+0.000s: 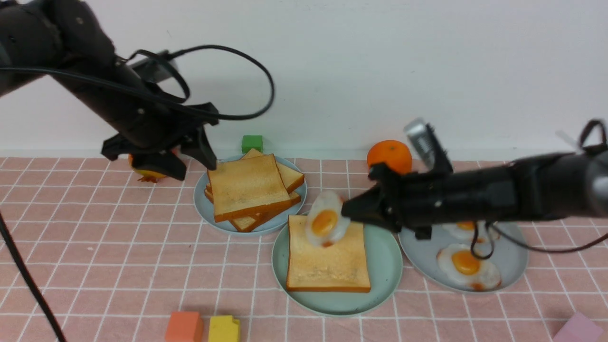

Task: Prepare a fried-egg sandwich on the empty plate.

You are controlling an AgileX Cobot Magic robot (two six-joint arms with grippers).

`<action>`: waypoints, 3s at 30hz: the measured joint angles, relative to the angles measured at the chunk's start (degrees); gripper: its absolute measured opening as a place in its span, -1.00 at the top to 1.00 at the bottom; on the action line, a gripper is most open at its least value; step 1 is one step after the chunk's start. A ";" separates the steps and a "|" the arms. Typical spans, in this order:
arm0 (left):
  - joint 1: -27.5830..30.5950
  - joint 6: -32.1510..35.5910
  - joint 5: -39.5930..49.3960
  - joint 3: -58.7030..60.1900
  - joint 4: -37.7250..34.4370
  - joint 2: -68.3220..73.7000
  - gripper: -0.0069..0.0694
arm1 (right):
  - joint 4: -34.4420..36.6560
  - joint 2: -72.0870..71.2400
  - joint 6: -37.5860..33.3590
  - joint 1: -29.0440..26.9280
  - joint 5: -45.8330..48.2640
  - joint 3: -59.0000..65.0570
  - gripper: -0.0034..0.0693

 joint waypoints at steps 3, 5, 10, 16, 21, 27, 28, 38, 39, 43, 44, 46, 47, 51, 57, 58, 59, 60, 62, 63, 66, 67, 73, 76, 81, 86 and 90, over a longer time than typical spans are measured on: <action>0.50 -1.05 -0.48 0.00 -0.06 1.08 -0.30 | 0.29 2.47 -0.13 0.13 -1.06 0.00 0.73; 0.55 -1.77 -0.67 0.00 -0.21 2.10 -0.30 | -0.21 3.36 -0.13 0.13 -1.06 0.00 0.66; 0.55 -3.61 -1.62 0.00 -2.24 7.82 -0.30 | -6.39 3.50 0.37 0.13 -0.74 0.00 0.15; 0.55 -2.83 -3.07 0.00 -6.02 12.42 -0.30 | -10.34 1.08 0.96 0.13 1.59 0.00 -0.43; 0.55 0.64 -4.55 0.00 -10.37 14.02 -0.29 | -11.61 -3.13 0.99 0.13 2.80 0.00 -0.54; 0.55 2.72 -4.77 0.00 -11.97 14.93 -0.09 | -11.70 -7.69 1.13 0.13 3.59 -0.12 -0.54; 0.55 2.83 -4.71 0.00 -11.90 15.07 0.01 | -11.70 -8.80 1.13 0.13 3.72 -0.12 -0.54; 1.34 3.48 -1.83 0.00 -10.33 14.28 0.62 | -13.48 -20.94 2.15 -4.30 13.03 -0.12 -0.37; 1.57 4.24 -0.83 0.00 -9.83 12.94 0.62 | -14.83 -23.71 3.92 -6.15 15.10 -0.12 -0.36; 1.63 6.23 1.00 0.05 -9.61 8.88 0.62 | -20.79 -28.55 8.51 -9.41 17.14 -0.12 -0.36; 1.07 6.90 2.04 0.05 -9.66 6.39 0.62 | -25.26 -30.88 11.34 -11.00 17.48 -0.12 -0.36; -0.19 7.40 2.84 0.05 -9.74 4.18 0.62 | -29.76 -33.48 14.01 -12.32 17.54 -0.12 -0.36; -1.10 7.60 3.20 0.05 -9.87 3.31 0.62 | -31.89 -35.07 15.20 -12.87 17.64 -0.12 -0.36; -7.99 7.95 5.33 0.05 -10.33 2.29 0.62 | -41.15 -40.94 20.85 -14.30 17.99 -0.12 -0.36; -14.58 5.47 5.81 0.05 -9.11 6.64 0.62 | -47.67 -44.25 26.59 -14.30 17.93 -0.12 -0.36; -14.81 5.06 5.81 0.05 -8.79 7.56 0.62 | -48.22 -44.30 26.96 -14.30 17.93 -0.12 -0.36; -14.88 4.82 5.74 0.05 -8.65 8.31 0.62 | -48.86 -44.37 27.34 -14.30 17.93 -0.12 -0.36; -14.93 4.72 5.69 0.05 -8.57 8.47 0.62 | -49.19 -44.37 27.50 -14.30 17.93 -0.12 -0.36; -14.90 4.02 5.20 0.05 -8.25 10.26 0.62 | -49.88 -44.37 27.98 -14.30 17.93 -0.12 -0.36; -14.90 3.67 4.31 0.05 -8.17 11.92 0.62 | -50.43 -44.37 28.04 -14.30 17.93 -0.12 -0.36; -14.90 3.48 3.77 0.05 -8.12 13.52 0.62 | -50.49 -44.37 28.10 -14.30 17.82 -0.12 -0.36; -14.90 3.48 3.77 0.05 -8.12 14.09 0.62 | -50.49 -44.37 28.10 -14.30 17.82 -0.12 -0.36; -14.90 3.24 4.02 0.05 -7.88 14.83 0.59 | -50.58 -44.37 28.40 -14.30 17.45 -0.12 -0.36; -14.90 1.64 5.36 0.05 -7.37 14.57 0.39 | -50.65 -44.96 28.34 -14.30 15.98 0.11 -0.35; -14.90 -2.42 9.06 0.05 -3.03 11.18 -0.11 | -51.57 -52.22 26.69 -14.30 10.24 5.72 -0.29; -14.90 -3.80 11.68 0.05 0.57 5.08 -0.40 | -52.89 -65.76 16.80 -14.30 5.58 19.43 0.06; -14.90 -3.81 13.00 0.05 1.31 -0.31 -0.42 | -51.99 -79.49 9.41 -14.30 3.32 30.59 0.65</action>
